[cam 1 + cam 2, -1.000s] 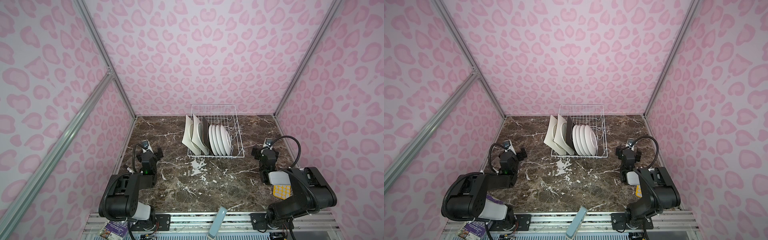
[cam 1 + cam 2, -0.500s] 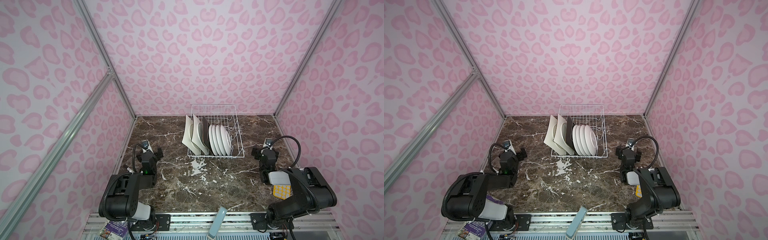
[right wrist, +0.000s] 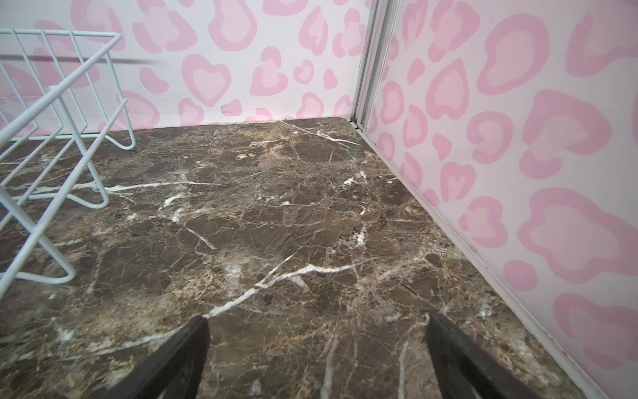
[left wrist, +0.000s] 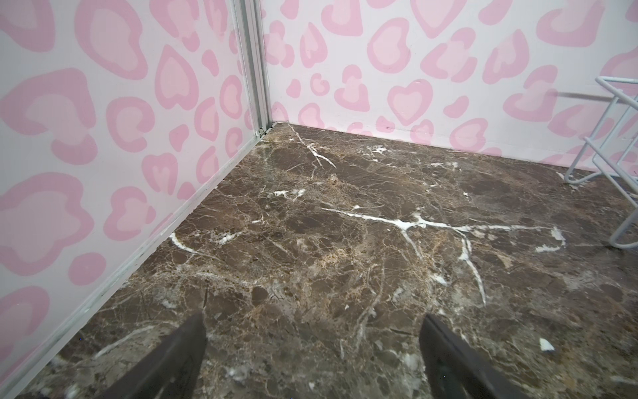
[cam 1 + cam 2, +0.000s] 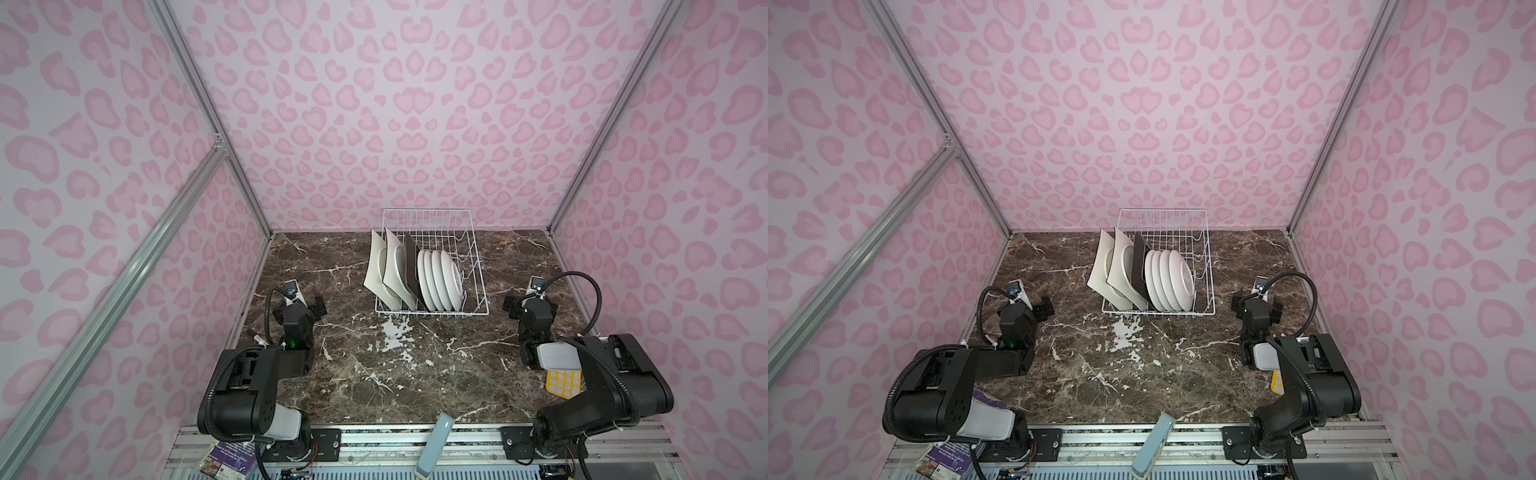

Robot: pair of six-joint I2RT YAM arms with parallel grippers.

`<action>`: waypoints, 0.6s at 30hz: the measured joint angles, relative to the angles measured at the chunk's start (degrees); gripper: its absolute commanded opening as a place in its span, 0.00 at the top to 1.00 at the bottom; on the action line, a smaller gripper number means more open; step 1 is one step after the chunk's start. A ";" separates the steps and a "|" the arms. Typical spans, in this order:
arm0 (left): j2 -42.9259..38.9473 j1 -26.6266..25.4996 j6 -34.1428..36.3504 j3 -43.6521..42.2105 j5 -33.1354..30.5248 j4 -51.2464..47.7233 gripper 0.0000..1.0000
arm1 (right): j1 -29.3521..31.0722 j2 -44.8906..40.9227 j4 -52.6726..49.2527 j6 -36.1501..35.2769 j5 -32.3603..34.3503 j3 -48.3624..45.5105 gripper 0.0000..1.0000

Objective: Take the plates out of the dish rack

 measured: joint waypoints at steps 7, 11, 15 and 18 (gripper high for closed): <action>-2.08 -0.04 0.09 3.63 0.50 -6.29 0.03 | 0.24 -1.31 -0.55 -0.44 -0.09 -0.11 0.00; -5.57 -0.37 0.50 7.39 0.55 -11.54 0.03 | 1.16 -4.66 -2.47 -1.01 -0.26 0.02 0.00; -11.78 -0.68 0.07 8.61 0.04 -17.51 0.03 | 1.70 -8.35 -7.15 -1.09 1.29 2.05 0.00; -16.35 -0.42 -0.37 12.81 0.61 -21.62 0.03 | 1.73 -10.29 -11.67 -1.01 2.78 5.29 0.00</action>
